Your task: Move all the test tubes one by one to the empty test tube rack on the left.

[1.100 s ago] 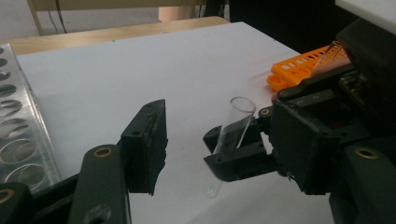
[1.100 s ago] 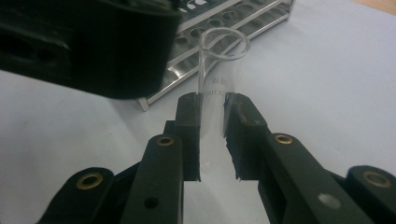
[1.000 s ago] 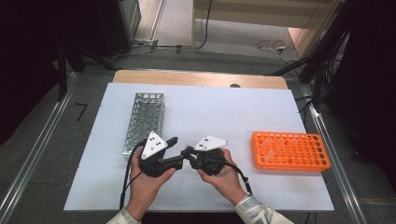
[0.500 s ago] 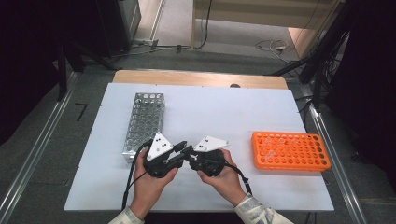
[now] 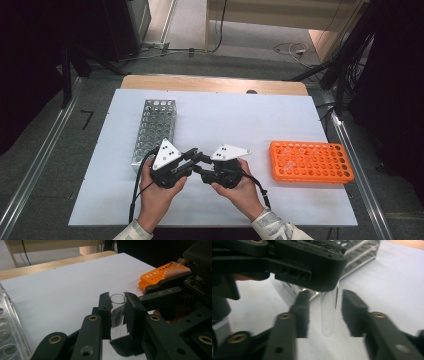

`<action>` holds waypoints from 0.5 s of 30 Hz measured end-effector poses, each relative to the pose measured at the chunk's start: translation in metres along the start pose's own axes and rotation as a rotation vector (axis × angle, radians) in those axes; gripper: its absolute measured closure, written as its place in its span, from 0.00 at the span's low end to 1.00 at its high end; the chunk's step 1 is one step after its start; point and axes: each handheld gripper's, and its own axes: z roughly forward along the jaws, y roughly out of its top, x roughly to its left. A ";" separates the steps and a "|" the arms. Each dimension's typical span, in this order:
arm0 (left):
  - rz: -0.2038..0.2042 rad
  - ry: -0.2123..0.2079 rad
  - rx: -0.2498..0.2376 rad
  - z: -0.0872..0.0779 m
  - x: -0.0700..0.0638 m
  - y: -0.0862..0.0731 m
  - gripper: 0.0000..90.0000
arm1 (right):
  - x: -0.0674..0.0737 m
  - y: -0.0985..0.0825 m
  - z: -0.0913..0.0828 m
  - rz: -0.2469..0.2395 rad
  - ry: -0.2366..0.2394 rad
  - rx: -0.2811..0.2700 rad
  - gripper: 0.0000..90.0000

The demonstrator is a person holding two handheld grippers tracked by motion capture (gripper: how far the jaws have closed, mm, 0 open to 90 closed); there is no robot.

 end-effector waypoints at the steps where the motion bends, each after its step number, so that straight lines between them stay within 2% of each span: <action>1: -0.012 0.011 -0.013 -0.004 0.005 0.002 0.85 | 0.000 0.000 -0.001 0.005 0.005 -0.011 0.51; 4: -0.028 0.021 -0.028 -0.009 0.011 0.005 0.85 | 0.000 0.000 -0.004 0.008 0.011 -0.033 0.44; 6: -0.058 0.035 -0.048 -0.016 0.019 0.010 0.85 | -0.001 0.000 -0.006 0.015 0.018 -0.035 0.42; 9: -0.066 0.049 -0.059 -0.021 0.023 0.012 0.85 | -0.004 -0.002 -0.009 0.038 0.024 -0.037 0.40; 15: -0.084 0.079 -0.073 -0.034 0.036 0.015 0.85 | -0.008 -0.004 -0.014 0.053 0.016 -0.042 0.38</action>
